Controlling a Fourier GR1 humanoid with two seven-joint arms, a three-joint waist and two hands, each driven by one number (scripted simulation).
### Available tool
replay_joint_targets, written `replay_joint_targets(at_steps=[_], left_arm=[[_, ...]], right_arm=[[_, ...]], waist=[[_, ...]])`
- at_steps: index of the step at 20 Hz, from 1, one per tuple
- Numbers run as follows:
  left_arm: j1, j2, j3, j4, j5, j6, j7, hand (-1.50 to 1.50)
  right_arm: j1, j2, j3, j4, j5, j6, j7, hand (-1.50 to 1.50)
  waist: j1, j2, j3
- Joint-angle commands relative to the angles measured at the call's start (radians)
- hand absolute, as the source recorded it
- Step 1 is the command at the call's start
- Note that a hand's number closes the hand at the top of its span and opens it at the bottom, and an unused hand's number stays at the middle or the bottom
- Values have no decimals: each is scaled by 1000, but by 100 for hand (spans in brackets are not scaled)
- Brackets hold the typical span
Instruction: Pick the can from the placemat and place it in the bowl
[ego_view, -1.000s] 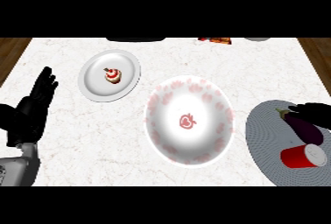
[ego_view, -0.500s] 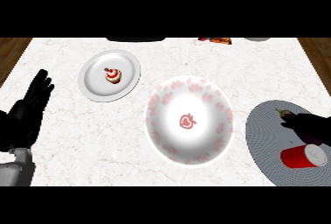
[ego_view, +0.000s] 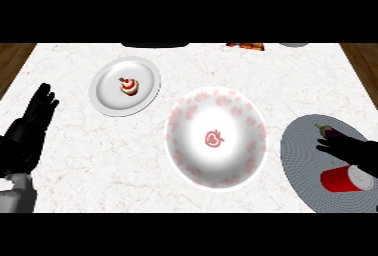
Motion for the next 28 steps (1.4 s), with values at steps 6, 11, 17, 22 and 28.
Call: replay_joint_targets(at_steps=[6, 11, 17, 22, 28], left_arm=[[-104, -43, 2, 76, -67, 28, 22, 0], [-48, -61, -5, 25, -68, 14, 29, 0], [-56, -60, 28, 103, -77, 0, -62, 0], [-89, -62, 28, 116, -83, -2, -29, 0], [-64, -58, 12, 40, -82, 2, 11, 0]], right_arm=[[-13, 38, -40, 30, 73, 55, -26, -150], [-112, 144, 40, 138, 142, 29, -62, 150], [-65, 194, 31, 81, 147, 43, -41, 150], [-89, 240, -33, 169, 153, -95, -53, 150], [-142, 626, -70, 68, 185, -18, 553, 150]], waist=[[-5, 0, 0], [5, 1, 0], [-4, 0, -1], [-3, 2, 0], [5, -13, -7]])
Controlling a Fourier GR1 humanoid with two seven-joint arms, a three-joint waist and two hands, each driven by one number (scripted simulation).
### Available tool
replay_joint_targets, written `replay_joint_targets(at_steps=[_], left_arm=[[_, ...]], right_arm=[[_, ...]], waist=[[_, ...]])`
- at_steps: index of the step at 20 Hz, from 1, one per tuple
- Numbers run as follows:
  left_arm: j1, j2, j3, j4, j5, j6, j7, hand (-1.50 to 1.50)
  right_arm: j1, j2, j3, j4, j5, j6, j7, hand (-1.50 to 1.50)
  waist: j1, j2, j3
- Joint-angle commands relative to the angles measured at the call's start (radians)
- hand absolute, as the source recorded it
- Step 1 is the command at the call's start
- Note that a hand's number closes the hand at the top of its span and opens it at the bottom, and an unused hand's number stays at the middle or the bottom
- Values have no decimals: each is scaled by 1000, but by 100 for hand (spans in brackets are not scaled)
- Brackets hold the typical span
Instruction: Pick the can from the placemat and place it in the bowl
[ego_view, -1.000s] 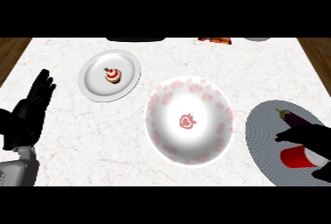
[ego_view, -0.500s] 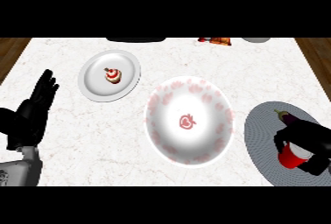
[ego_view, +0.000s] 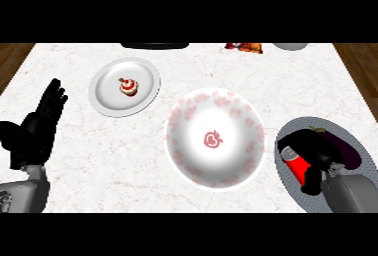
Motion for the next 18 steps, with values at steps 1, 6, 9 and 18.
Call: replay_joint_targets(at_steps=[1, 6, 9, 18], left_arm=[[-7, 9, 3, -2, 1, -5, 9, 0], [-12, -5, -20, 4, 5, -20, 15, 0], [-12, -12, -36, 4, -8, -18, 8, 0], [-33, -32, -61, 26, -8, -28, 5, 0]], right_arm=[[-25, 223, -29, -9, 18, -39, 287, 150], [-118, 332, 22, -82, 71, -147, 615, 150], [-200, 335, 72, -136, 110, -217, 805, 150], [-493, 338, 288, -278, 248, -343, 1406, 150]], waist=[[10, 2, 15], [40, -1, 15], [59, -6, 15], [90, 0, 15]])
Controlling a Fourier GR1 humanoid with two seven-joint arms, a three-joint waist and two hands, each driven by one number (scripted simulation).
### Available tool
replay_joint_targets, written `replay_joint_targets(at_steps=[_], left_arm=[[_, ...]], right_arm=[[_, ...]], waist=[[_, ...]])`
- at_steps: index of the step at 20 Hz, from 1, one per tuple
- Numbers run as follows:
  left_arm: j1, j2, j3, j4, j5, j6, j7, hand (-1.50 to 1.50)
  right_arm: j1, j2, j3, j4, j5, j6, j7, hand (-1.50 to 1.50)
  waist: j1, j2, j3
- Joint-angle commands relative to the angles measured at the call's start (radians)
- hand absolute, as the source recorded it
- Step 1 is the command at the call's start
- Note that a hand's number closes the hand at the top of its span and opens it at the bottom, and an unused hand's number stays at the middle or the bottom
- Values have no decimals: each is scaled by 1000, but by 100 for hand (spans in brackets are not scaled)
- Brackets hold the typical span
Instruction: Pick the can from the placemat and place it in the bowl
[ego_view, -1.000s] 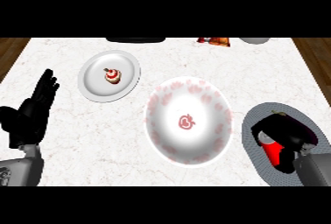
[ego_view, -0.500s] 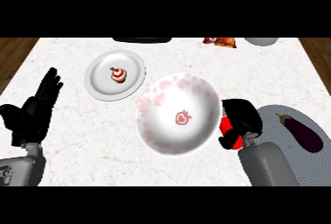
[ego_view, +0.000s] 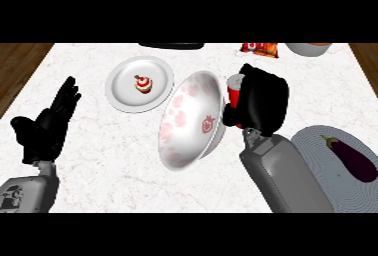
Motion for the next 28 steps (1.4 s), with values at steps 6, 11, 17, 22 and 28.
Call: replay_joint_targets(at_steps=[6, 11, 17, 22, 28], left_arm=[[-52, -4, -10, 19, -16, 7, 12, 0], [-6, -5, 10, 4, 7, 0, -17, 0], [-11, 37, 56, 5, 29, -18, 5, 0], [-49, 6, 37, -13, -9, 39, 45, 0], [31, 25, 49, -30, 12, -10, -1, 0]], right_arm=[[-240, 5, 226, -33, 26, -3, 569, 150], [-228, 5, 209, -10, -4, -104, 578, 150], [-211, 5, 189, 61, -24, -197, 566, 150], [-177, 5, 174, 128, -22, -281, 509, 150], [-148, 5, 110, 221, -22, -400, 423, 150]], waist=[[-1, 15, 3], [-14, 19, 5], [-39, 25, 6], [-54, 26, 7], [-52, 25, 7]])
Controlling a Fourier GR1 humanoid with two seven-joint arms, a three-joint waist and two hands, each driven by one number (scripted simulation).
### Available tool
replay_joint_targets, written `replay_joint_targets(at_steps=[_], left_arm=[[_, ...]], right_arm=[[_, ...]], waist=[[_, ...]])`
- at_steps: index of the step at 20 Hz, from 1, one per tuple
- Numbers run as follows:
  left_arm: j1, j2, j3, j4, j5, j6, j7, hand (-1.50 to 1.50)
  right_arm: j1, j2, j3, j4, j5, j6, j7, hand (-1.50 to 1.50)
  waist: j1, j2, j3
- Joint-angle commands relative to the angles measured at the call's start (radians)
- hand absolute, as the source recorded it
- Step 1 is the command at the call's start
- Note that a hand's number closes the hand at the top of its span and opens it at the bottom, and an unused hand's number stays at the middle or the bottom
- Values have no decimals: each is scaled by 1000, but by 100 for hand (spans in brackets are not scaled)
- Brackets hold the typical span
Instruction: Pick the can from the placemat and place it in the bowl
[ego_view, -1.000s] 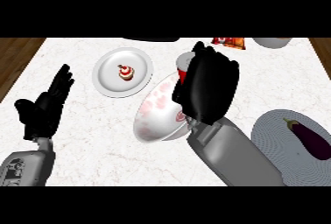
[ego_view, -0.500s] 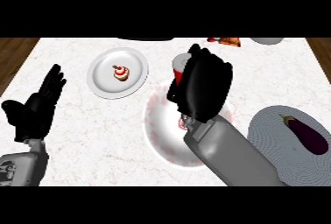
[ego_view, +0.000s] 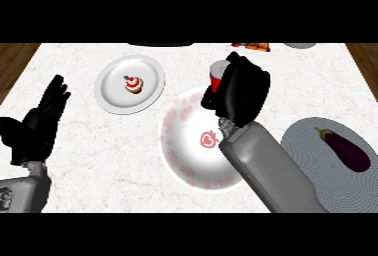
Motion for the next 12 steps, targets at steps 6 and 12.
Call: replay_joint_targets(at_steps=[6, 12], left_arm=[[64, 17, 27, -23, 33, -36, -25, 0], [20, -34, -13, 28, -26, 15, -37, 0]], right_arm=[[187, 10, -161, 82, -164, -109, 85, -150], [256, 10, -151, 36, -306, -276, -120, -150]], waist=[[-12, -3, 0], [-21, -1, 1]])
